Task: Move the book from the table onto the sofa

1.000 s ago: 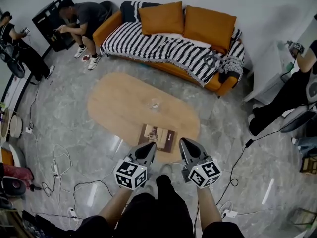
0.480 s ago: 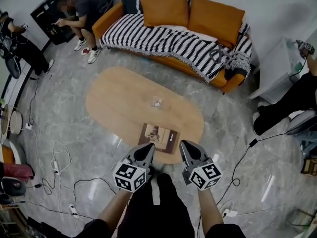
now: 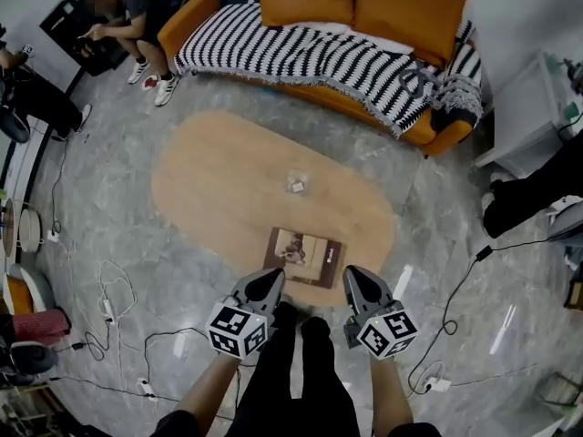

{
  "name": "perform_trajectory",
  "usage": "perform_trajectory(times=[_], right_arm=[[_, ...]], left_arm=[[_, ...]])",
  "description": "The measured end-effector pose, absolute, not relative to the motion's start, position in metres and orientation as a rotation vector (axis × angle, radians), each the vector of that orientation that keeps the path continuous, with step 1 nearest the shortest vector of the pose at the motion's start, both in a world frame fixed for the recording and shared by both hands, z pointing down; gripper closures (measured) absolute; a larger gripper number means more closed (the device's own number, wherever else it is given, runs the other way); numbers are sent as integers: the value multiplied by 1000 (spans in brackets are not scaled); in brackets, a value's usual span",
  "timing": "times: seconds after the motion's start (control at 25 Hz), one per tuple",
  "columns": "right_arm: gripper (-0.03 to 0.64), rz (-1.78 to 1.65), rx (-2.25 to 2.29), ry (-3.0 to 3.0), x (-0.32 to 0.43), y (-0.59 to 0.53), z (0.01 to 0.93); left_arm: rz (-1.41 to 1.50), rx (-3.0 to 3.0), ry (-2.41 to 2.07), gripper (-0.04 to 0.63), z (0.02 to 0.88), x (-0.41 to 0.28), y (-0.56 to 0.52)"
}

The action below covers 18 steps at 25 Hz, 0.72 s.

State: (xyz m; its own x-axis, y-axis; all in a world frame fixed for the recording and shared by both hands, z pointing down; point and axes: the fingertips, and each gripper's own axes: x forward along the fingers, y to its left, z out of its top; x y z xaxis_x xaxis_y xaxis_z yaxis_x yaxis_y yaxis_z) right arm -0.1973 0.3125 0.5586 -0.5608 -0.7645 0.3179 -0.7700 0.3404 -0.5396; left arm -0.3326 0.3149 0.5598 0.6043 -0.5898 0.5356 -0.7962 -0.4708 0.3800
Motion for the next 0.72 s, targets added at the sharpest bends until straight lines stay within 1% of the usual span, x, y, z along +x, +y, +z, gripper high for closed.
perform_trajectory(times=[0.28,0.72], right_arm=[[592,1131,1460,-2495,-206,315,603],[591,1280,1408,-2377,-216,313,702]], left_arm=[[501,2196,-1045,581,606,-355,306],[592,2144,-952,580,709,-371,294]])
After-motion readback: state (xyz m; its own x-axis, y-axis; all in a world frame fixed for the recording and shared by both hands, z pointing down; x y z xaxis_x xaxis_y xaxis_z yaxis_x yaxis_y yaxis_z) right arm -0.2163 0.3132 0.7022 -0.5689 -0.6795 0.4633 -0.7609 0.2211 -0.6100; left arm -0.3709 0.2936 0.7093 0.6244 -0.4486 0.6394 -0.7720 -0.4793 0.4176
